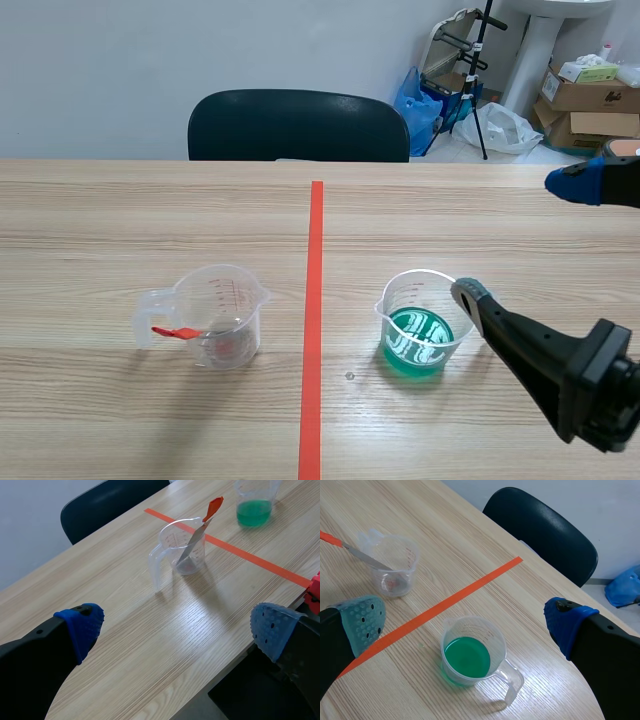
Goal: Do the redox reaction experiment
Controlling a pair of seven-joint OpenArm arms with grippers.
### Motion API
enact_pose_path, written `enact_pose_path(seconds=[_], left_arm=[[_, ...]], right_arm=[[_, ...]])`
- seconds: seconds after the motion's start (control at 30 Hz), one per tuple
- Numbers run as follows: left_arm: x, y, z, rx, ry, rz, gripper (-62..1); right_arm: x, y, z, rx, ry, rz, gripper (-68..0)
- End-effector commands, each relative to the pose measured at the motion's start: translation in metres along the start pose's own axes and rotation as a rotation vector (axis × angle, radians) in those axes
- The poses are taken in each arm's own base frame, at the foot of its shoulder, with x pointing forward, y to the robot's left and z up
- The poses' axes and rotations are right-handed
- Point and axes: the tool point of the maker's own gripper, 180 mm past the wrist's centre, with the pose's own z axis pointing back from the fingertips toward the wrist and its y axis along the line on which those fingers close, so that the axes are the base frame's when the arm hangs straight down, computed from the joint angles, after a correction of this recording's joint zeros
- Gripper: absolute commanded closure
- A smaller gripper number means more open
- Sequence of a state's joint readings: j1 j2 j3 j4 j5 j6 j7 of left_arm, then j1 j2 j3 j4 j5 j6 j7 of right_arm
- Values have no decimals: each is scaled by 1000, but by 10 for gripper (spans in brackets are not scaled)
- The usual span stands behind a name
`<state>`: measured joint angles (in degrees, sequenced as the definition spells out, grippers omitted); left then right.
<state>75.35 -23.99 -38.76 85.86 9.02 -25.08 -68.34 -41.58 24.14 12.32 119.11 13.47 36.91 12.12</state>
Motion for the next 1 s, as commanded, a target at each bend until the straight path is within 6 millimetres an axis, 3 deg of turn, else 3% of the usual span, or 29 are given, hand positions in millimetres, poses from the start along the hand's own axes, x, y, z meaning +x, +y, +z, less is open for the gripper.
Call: enact_pose_path(seconds=[0.0, 0.23, 0.77, 0.97], left_arm=[[-1, -2, -1, 2, 5, 8, -623], [-6, 3, -5, 12, 21, -7, -623], [-36, 48, -47, 122, 130, -116, -623], [-35, 54, -54, 126, 120, -112, -623]], right_arm=[[9, -4, -1, -11, -32, 7, -679], [8, -4, -1, -11, -28, 7, -679], [7, -4, -1, -11, -26, 7, -679], [7, -4, -1, -10, -26, 7, -679]])
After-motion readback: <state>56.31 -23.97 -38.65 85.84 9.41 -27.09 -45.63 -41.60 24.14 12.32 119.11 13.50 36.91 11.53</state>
